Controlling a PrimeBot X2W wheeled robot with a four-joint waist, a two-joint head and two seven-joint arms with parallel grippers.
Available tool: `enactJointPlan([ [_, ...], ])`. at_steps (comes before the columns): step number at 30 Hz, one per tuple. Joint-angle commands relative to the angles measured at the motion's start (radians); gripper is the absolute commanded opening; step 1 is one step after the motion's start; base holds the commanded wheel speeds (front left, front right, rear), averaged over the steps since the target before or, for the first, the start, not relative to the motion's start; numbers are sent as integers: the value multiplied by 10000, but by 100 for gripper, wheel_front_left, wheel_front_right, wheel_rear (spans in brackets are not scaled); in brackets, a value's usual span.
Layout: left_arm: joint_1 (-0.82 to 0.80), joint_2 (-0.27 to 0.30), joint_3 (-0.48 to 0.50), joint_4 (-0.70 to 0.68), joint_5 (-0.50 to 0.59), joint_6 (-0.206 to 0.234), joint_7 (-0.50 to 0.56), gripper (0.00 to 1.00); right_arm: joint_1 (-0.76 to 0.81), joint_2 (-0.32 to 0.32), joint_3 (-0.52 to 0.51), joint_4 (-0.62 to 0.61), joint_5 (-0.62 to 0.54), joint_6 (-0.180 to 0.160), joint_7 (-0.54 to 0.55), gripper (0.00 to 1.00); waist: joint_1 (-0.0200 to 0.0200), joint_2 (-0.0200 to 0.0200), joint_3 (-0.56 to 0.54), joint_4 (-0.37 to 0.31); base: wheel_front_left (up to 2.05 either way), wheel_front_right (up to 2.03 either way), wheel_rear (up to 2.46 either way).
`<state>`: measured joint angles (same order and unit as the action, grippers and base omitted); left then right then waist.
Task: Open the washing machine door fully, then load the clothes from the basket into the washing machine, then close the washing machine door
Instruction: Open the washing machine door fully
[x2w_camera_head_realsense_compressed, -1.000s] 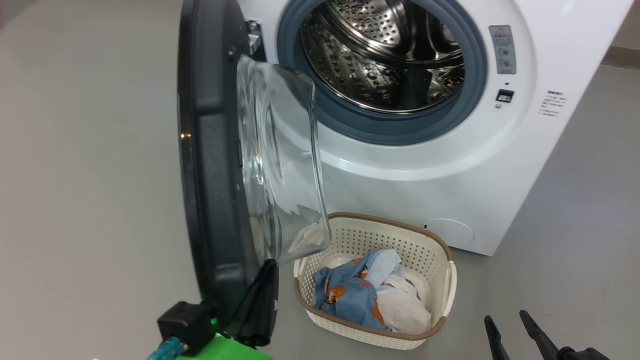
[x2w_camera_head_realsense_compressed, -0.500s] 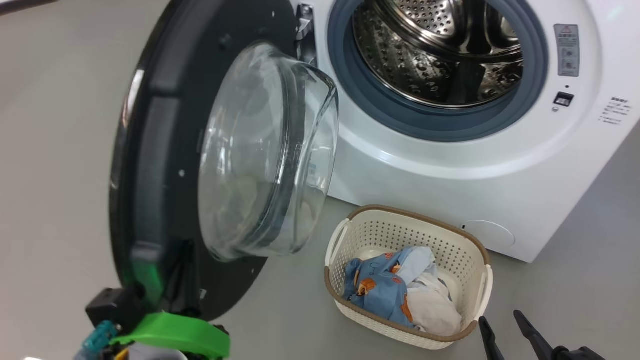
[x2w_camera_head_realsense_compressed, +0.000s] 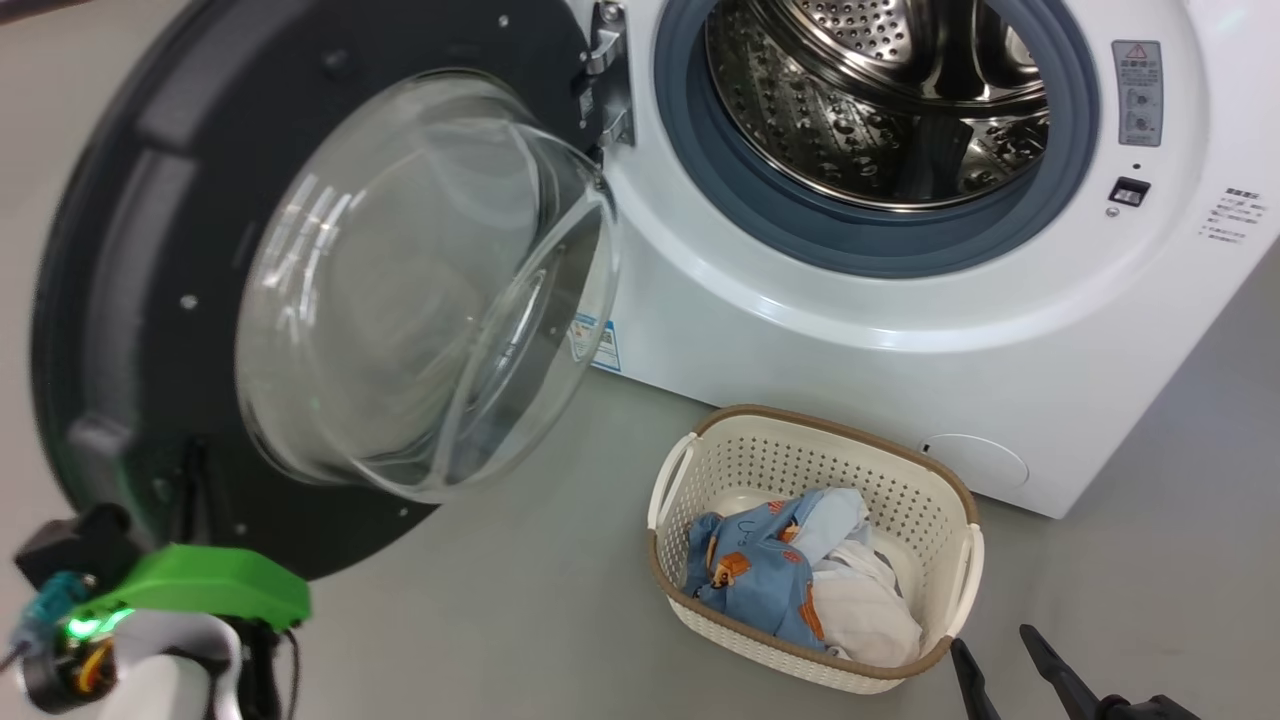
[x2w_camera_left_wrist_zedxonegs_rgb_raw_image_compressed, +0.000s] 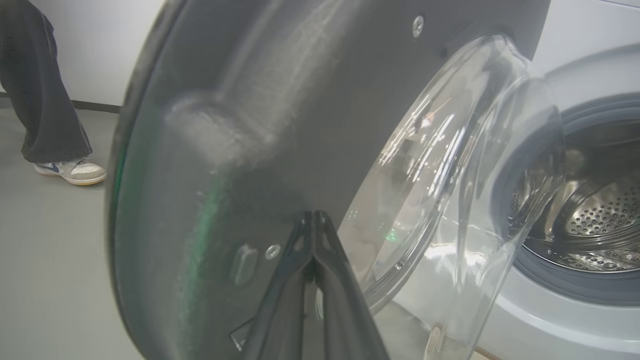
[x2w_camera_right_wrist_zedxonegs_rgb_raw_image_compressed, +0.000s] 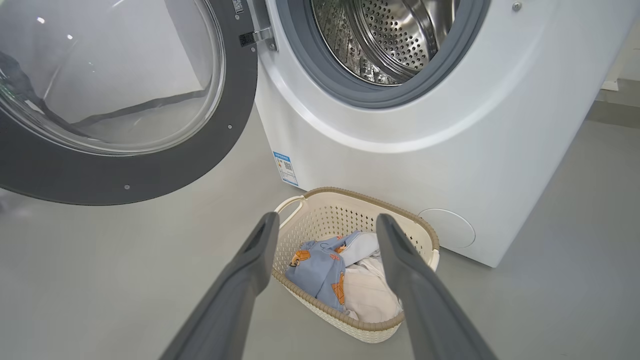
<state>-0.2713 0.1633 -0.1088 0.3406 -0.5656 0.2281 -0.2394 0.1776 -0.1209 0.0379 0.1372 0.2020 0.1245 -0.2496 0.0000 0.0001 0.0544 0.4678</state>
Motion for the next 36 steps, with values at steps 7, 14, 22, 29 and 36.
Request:
enactJointPlan([
  [7,-1364,917,1289,1431,348,-254,-216,0,-371,-175,307,-153,248,62,-122,100,0,-1,15,-372,0,0,0],
  [14,-1707,1016,1822,2084,986,-481,-221,0,-382,-145,326,-92,263,62,-122,100,0,-1,-4,-580,0,0,0],
  [22,-1750,813,2374,2329,1498,-720,-222,0,-378,-57,360,-6,301,62,-122,100,0,-1,-240,-796,0,0,0],
  [29,-1045,410,2681,1462,1655,-1013,-223,0,-295,38,398,28,371,62,-122,100,0,-1,-544,-1026,0,0,0],
  [36,141,-304,2659,-855,1729,-1127,-223,43,-233,106,453,34,406,62,-122,100,0,-1,-756,-1263,0,0,0],
])
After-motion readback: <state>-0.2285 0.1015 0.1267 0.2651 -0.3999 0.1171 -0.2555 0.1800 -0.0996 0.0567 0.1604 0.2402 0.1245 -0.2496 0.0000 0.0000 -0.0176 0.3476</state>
